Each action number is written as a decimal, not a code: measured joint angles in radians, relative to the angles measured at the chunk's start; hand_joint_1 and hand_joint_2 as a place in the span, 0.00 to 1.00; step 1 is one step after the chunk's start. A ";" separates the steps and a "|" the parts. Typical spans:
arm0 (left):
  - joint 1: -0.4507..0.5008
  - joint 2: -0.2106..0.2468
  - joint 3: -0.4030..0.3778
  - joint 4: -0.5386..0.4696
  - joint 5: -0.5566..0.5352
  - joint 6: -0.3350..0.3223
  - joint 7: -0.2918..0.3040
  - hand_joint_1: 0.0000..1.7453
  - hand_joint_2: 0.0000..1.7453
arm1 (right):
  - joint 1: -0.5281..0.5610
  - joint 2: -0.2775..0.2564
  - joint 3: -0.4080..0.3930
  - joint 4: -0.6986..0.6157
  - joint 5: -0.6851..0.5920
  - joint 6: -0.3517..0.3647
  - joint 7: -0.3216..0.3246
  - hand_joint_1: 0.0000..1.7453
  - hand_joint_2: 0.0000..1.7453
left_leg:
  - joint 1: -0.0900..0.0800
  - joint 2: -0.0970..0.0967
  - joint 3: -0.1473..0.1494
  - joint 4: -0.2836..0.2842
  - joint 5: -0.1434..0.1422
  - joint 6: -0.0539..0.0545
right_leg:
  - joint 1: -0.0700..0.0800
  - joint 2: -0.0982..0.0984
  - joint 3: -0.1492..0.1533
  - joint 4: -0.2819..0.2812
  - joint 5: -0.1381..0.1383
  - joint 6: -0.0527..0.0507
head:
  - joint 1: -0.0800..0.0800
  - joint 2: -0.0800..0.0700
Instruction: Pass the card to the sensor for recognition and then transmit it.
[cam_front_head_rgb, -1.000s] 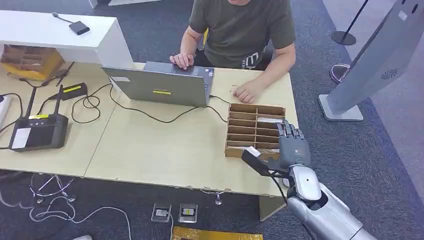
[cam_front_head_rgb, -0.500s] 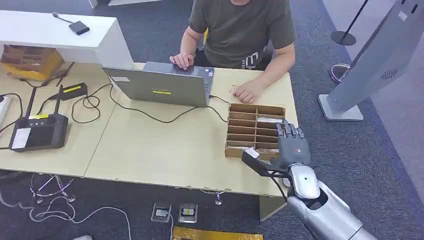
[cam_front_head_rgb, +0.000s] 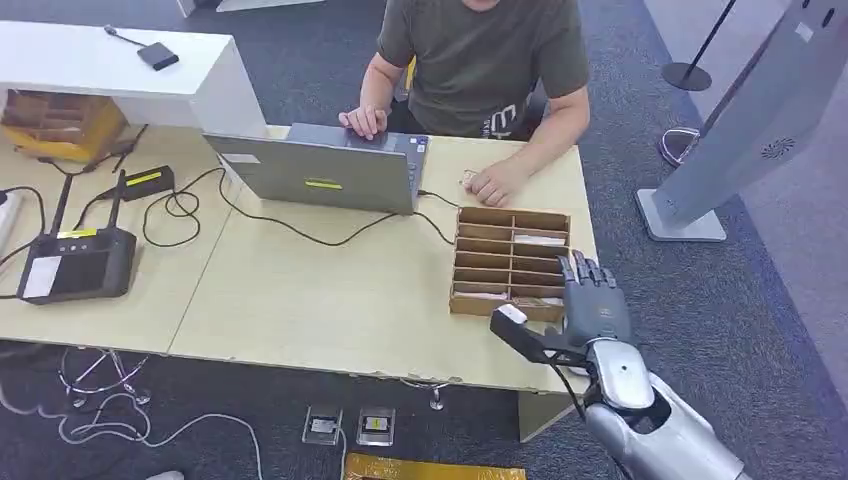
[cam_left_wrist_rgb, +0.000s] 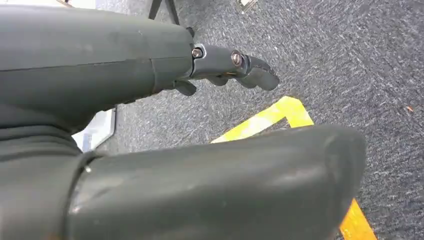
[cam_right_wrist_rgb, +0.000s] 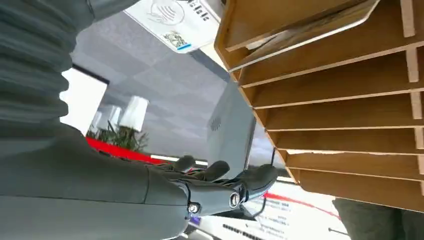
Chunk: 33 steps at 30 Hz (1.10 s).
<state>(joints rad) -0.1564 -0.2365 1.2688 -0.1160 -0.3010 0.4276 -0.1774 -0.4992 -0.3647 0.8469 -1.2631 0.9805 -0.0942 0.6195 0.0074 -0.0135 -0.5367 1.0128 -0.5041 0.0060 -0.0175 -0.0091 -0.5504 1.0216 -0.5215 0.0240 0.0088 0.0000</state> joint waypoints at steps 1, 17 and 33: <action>0.000 0.000 0.000 0.000 -0.001 0.002 0.000 0.00 0.00 | 0.002 -0.002 0.000 -0.001 -0.012 -0.009 0.003 0.00 1.00 | 0.000 0.000 0.000 0.000 0.000 0.000 | 0.000 0.000 0.000 0.000 0.000 0.000 | 0.000 0.000; 0.000 0.000 0.000 0.000 -0.022 0.024 0.000 0.00 0.00 | 0.001 -0.001 0.033 0.028 -0.118 -0.123 -0.026 0.00 1.00 | 0.000 0.000 -0.001 0.000 0.000 0.000 | 0.000 0.000 0.000 0.000 0.000 0.000 | 0.000 0.000; 0.000 0.000 0.000 0.000 -0.037 0.016 0.008 0.00 0.00 | -0.019 0.035 0.075 0.113 -0.098 -0.176 -0.042 0.00 1.00 | 0.000 0.000 -0.001 0.000 0.000 0.000 | 0.000 -0.001 0.000 0.000 0.000 0.000 | 0.000 0.000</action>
<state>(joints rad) -0.1569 -0.2365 1.2684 -0.1156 -0.3384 0.4433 -0.1698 -0.5181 -0.3296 0.9216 -1.1501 0.8827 -0.2697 0.5772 0.0075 -0.0137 -0.5374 1.0127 -0.5041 0.0060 -0.0175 -0.0097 -0.5504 1.0218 -0.5216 0.0240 0.0092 0.0000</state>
